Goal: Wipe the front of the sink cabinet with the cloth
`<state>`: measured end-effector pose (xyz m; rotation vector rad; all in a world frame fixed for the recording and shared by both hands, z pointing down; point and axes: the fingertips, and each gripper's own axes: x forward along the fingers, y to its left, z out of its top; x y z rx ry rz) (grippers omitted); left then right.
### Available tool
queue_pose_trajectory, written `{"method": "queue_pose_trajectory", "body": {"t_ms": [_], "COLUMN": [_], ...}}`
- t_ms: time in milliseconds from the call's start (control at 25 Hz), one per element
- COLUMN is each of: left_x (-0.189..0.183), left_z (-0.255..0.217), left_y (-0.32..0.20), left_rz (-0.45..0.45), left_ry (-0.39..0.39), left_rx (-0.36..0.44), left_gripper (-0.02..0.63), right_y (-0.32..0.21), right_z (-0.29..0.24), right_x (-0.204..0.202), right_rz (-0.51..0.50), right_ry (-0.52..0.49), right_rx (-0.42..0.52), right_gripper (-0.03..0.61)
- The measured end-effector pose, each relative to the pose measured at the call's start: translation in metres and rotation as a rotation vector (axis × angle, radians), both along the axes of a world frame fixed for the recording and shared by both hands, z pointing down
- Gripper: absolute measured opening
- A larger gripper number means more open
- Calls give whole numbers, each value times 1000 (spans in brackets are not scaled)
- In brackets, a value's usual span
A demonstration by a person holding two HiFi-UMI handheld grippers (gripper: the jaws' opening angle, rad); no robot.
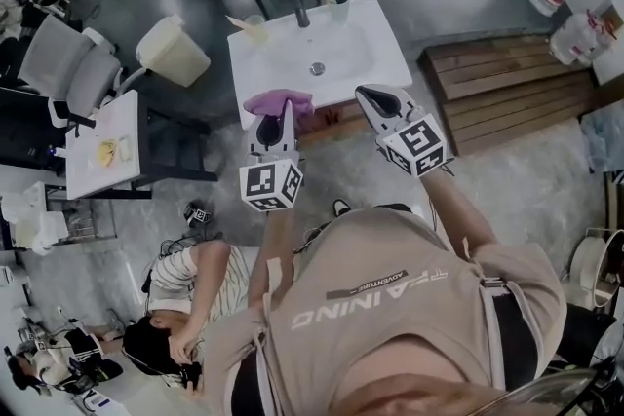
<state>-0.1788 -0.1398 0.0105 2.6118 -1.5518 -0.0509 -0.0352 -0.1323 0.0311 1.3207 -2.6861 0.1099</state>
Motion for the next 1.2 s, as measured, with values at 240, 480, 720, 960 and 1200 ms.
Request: {"method": "queue_pose_trajectory", "body": {"t_ms": [240,480,720,960,1200], "left_x": [-18,-11,3,7,6], "left_z": [-15,-23,-20,-15,-4], "left_y": [-13,-24,-27,-28,-31], "left_rz": [6,-22,-55,-69,-60], "left_ry": [-44,-85,-84,-90,-91], "left_rx": [40,56,38,30,9], "left_gripper": [64,64,64,64,64], "right_y": [-15,-27,-30,-33,-37], "right_z": [-24,-32,-33,-30,-22], "right_x": [-11,-4,8,11,10], "right_rz": [64,51,14,-21,-13], "right_ry": [-48,-57,-50,-52,-50], "right_rx": [76,87,86,80,72], "right_gripper": [13,14,12,12,12]}}
